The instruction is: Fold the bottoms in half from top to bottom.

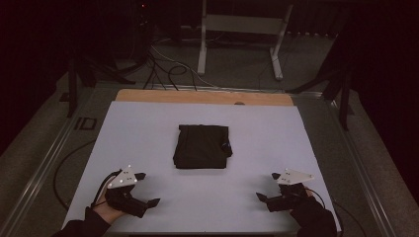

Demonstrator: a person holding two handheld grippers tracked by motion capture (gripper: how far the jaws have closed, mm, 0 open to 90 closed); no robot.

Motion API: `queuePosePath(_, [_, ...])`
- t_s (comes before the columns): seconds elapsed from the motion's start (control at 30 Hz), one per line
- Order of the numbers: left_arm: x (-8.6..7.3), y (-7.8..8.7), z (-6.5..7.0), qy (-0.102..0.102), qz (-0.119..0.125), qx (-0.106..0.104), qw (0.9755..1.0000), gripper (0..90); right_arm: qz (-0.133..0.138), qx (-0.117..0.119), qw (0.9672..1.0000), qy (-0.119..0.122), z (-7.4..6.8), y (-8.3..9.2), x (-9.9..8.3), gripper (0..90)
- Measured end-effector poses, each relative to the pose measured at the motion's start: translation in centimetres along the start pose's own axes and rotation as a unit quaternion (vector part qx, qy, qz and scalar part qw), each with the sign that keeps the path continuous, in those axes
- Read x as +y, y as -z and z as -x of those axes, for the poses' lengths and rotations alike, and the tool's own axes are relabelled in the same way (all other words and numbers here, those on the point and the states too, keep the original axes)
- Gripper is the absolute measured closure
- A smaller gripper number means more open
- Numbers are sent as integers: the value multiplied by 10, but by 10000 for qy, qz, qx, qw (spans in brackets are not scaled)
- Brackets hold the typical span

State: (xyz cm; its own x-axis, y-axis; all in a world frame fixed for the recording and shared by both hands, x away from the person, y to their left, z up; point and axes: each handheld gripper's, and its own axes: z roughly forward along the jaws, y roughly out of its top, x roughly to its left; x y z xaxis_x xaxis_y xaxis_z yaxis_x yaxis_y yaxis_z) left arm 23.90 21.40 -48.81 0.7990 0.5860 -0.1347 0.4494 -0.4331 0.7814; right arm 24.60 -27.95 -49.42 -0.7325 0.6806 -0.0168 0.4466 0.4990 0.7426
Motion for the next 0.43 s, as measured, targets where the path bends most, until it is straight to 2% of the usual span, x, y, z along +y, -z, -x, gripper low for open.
queuePosePath(0.27, [1, 0, 3, -8, 43, -45, 10000, 0, 4, 47, 9999, 95, -2, -4, 2, 96])
queuePosePath(0.43, [1, -1, 3, -20, 33, 5, 10000, 0, 48, 85, 9999, 97, -2, -3, 2, 96])
